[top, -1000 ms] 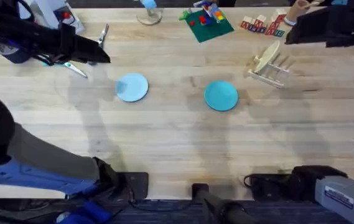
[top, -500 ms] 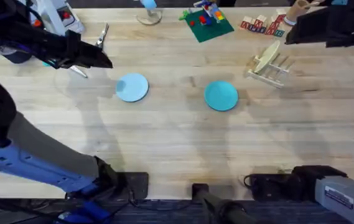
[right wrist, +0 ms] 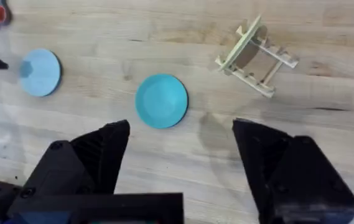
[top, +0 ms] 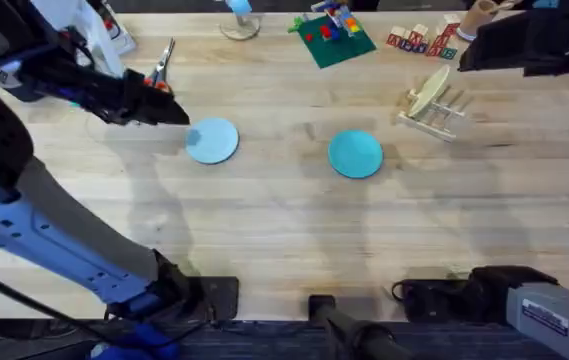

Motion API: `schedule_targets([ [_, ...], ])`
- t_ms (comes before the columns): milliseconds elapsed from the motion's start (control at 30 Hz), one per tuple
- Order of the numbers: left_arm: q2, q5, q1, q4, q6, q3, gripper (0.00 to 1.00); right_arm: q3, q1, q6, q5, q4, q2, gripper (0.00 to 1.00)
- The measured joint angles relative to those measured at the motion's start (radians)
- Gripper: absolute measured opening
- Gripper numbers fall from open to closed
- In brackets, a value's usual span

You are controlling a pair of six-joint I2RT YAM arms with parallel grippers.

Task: Pick up the plates from the table one by one and place each into a slot on the dish rack.

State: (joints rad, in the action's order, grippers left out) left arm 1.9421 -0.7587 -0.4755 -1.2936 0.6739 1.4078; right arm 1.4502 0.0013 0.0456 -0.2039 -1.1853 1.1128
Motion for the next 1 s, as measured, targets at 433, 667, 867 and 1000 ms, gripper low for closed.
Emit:
schedule_targets([
  [433, 0.058, 0.004, 0.000, 0.186, -0.029, -0.157, 0.041, 0.000, 0.000, 0.024, 0.000, 0.000, 0.000, 0.996],
  [667, 0.090, -0.050, -0.002, 0.212, -0.064, -0.177, 0.041, 0.000, 0.000, 0.030, 0.000, 0.000, 0.000, 0.995],
  [867, 0.170, -0.181, -0.012, 0.190, -0.080, -0.177, 0.041, 0.000, 0.000, 0.034, 0.000, 0.000, 0.000, 0.995],
  [1000, 0.179, -0.199, -0.013, 0.185, -0.084, -0.177, 0.041, 0.000, 0.000, 0.045, 0.000, 0.000, 0.000, 0.995],
])
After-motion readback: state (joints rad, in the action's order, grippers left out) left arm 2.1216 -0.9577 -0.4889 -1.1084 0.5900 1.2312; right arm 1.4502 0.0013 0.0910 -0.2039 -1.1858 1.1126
